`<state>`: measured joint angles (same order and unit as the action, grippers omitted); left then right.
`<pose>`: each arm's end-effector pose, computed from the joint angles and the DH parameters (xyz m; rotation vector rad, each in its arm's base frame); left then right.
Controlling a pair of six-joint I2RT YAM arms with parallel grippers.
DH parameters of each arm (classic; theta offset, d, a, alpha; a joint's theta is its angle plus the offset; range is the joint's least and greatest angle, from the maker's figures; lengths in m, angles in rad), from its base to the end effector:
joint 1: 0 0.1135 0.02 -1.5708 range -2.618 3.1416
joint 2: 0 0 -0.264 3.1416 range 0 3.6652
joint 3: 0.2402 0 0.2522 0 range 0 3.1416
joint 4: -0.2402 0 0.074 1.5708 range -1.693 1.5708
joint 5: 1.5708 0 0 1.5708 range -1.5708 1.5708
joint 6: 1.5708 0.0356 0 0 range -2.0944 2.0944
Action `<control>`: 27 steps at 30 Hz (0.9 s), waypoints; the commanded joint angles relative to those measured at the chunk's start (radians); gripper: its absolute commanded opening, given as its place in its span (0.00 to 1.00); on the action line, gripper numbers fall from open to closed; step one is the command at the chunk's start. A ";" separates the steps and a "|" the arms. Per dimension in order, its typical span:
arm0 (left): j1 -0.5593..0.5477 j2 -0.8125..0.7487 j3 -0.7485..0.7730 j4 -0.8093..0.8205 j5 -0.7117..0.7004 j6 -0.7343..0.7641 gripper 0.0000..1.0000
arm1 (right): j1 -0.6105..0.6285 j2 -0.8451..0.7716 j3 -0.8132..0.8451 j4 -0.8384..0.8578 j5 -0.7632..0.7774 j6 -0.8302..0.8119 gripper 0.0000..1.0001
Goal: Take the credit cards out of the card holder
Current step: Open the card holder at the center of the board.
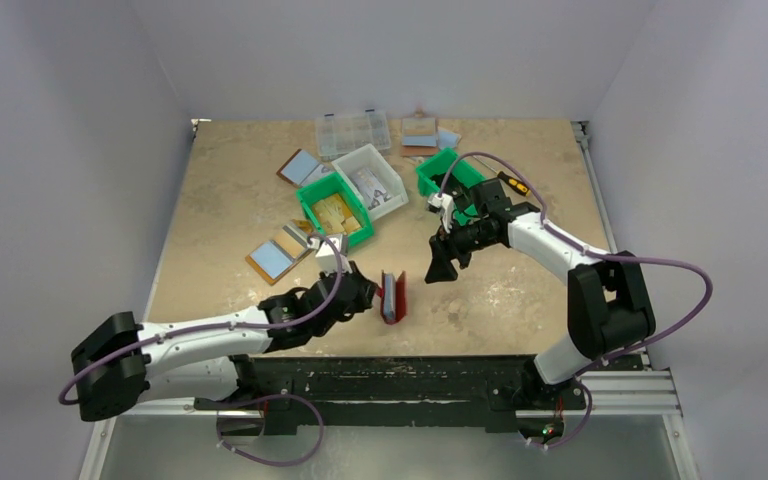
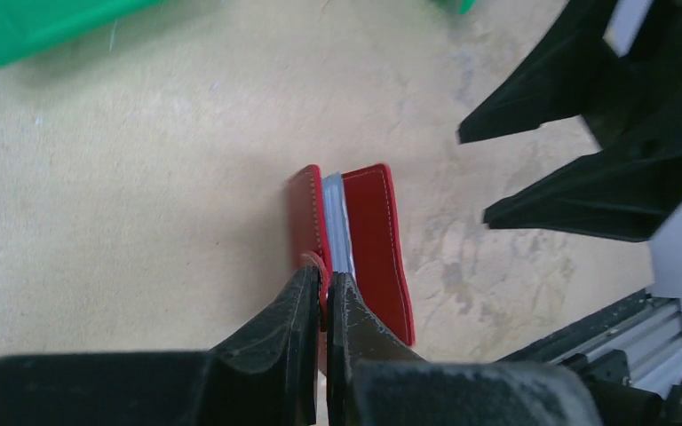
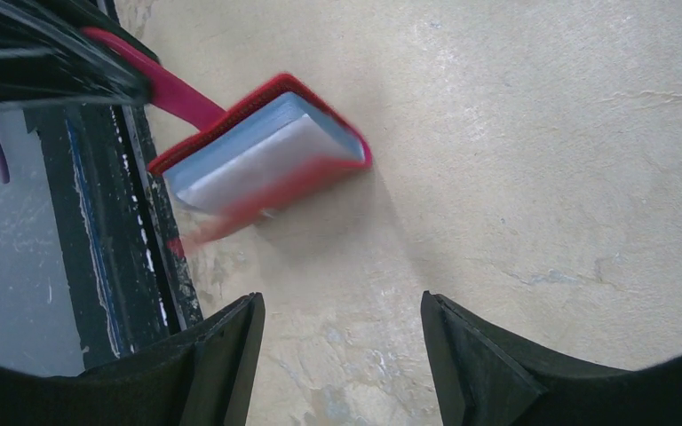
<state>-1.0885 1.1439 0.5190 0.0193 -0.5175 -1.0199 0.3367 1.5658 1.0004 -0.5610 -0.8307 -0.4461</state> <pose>0.1226 -0.1962 0.1994 -0.2240 2.1566 -0.6976 0.2743 0.1239 0.2084 -1.1672 2.1846 1.0548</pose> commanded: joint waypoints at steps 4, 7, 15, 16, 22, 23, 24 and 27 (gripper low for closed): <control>0.004 -0.039 0.125 0.011 0.015 0.131 0.00 | 0.007 -0.050 0.041 -0.013 0.002 -0.034 0.73; 0.004 0.035 0.128 0.084 0.086 0.128 0.00 | 0.006 -0.055 0.044 -0.018 0.003 -0.037 0.74; 0.007 0.161 0.143 0.140 0.121 0.110 0.00 | 0.005 -0.082 0.043 -0.032 -0.008 -0.052 0.74; 0.010 0.154 0.140 0.130 0.114 0.105 0.00 | 0.005 -0.082 0.043 -0.035 -0.011 -0.056 0.74; 0.019 0.012 0.045 -0.054 -0.035 0.005 0.00 | 0.005 -0.085 0.044 -0.043 -0.025 -0.062 0.74; 0.019 -0.020 0.015 -0.101 -0.062 -0.023 0.00 | 0.005 -0.085 0.044 -0.043 -0.025 -0.062 0.74; 0.019 -0.050 -0.016 -0.140 -0.086 -0.057 0.00 | 0.005 -0.085 0.044 -0.043 -0.026 -0.062 0.74; 0.027 -0.109 -0.119 -0.259 -0.144 -0.176 0.00 | 0.005 -0.083 0.044 -0.045 -0.030 -0.063 0.74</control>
<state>-1.0737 1.0946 0.5102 -0.0334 -0.5381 -1.0340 0.3401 1.5093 1.0065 -0.5926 -0.8303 -0.4889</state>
